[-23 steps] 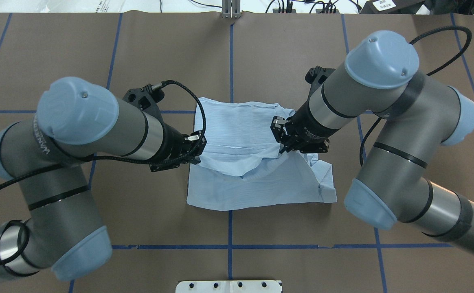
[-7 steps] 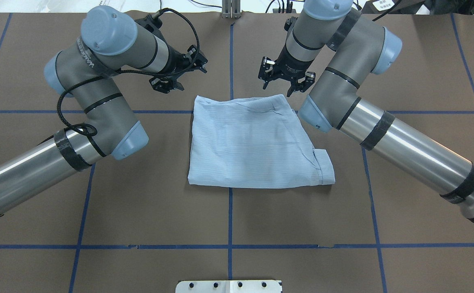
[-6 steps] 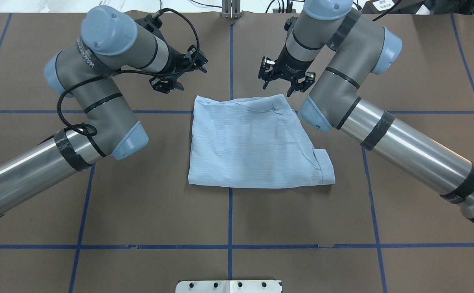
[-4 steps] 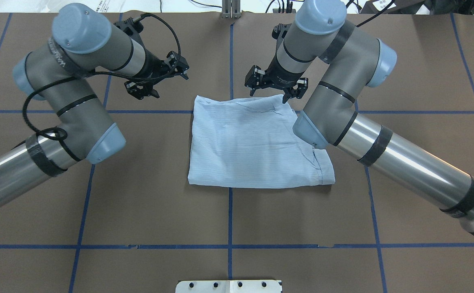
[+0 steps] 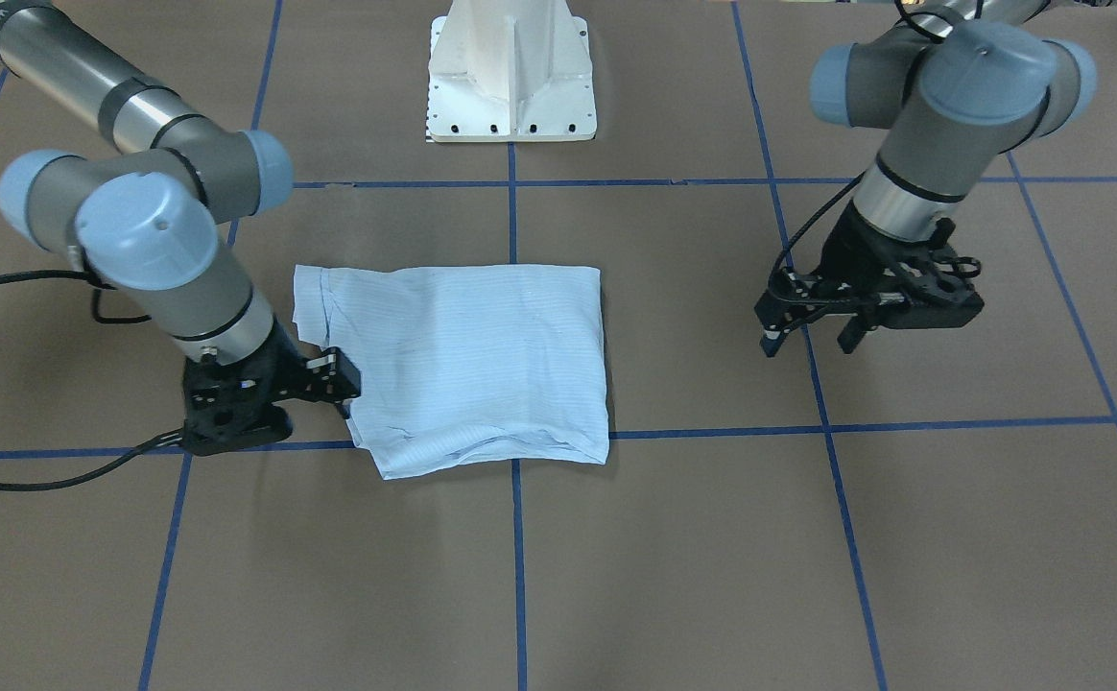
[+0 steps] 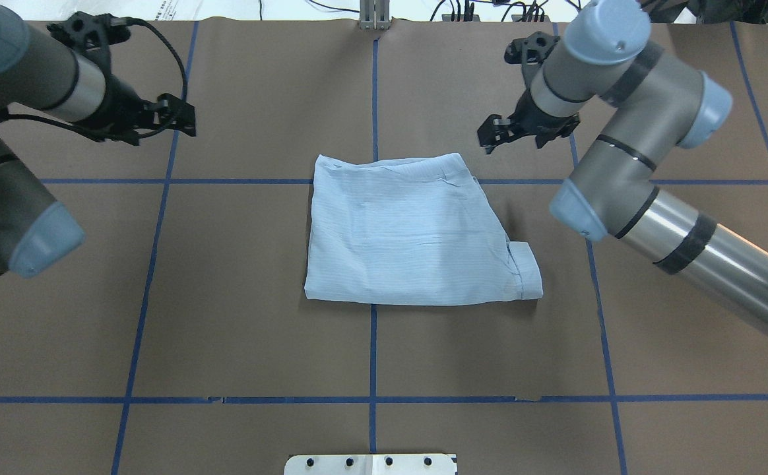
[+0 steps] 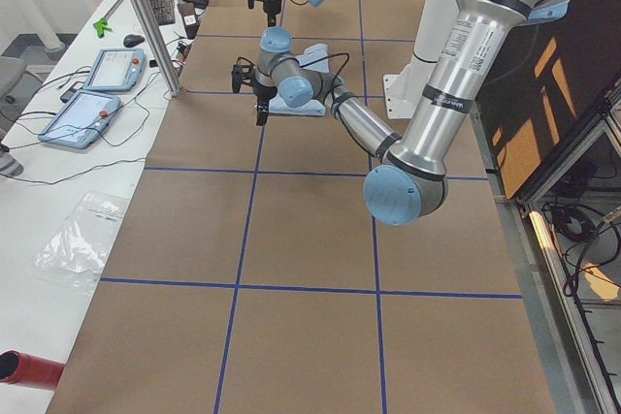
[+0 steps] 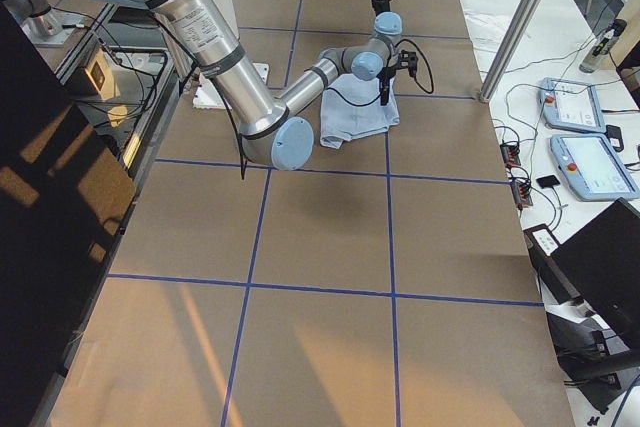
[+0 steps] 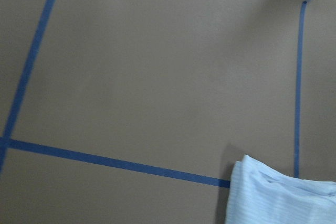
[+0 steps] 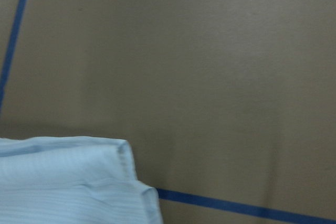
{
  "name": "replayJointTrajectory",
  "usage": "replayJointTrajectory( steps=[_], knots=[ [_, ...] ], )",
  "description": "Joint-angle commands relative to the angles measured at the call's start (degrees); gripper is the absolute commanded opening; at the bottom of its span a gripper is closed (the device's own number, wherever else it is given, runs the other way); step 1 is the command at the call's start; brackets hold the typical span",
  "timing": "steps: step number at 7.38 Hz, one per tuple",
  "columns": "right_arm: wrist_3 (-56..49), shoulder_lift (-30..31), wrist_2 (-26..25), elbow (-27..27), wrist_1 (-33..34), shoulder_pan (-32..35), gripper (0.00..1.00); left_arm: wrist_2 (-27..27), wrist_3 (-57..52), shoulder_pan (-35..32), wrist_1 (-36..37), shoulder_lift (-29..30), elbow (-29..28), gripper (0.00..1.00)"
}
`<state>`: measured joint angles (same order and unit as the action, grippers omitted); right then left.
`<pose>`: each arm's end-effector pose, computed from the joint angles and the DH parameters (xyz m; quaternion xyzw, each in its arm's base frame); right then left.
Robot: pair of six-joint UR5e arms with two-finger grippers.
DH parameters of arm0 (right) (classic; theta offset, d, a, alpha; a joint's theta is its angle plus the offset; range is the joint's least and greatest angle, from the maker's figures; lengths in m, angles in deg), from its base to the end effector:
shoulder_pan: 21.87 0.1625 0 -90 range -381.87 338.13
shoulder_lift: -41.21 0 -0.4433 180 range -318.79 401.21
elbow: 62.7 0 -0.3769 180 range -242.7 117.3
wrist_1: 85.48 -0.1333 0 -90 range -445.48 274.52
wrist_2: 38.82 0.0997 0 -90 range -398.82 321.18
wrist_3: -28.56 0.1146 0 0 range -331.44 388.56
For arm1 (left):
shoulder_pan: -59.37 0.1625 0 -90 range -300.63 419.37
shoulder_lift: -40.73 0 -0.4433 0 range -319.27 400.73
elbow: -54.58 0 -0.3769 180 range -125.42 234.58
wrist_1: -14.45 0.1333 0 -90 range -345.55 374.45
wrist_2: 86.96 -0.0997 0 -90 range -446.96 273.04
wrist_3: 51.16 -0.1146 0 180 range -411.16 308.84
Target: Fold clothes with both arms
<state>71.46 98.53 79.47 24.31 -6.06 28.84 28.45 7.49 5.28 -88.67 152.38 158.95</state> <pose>-0.3873 -0.5980 0.3615 0.1007 -0.3923 -0.0554 0.9126 0.2908 -0.5449 0.3452 0.1282 0.4337 -0.0852 0.8878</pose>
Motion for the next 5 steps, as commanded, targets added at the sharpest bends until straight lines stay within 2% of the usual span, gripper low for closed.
replayJointTrajectory(
  steps=[1,3,4,5],
  knots=[
    [-19.87,4.46,3.59,2.29,10.00,10.32,1.00,0.51,-20.67,-9.93,6.60,-4.23,1.01,1.00],
    [-31.94,8.48,9.74,1.94,14.35,19.82,1.00,9.00,-39.56,-21.18,6.79,-10.45,-0.22,1.00],
    [-36.35,12.86,13.68,1.85,14.36,24.48,1.00,10.26,-47.06,-25.67,6.88,-13.80,-0.75,1.00],
    [-42.39,17.25,15.20,1.76,14.45,29.13,1.00,12.19,-54.61,-30.07,6.53,-18.44,-0.76,1.00]
  ],
)
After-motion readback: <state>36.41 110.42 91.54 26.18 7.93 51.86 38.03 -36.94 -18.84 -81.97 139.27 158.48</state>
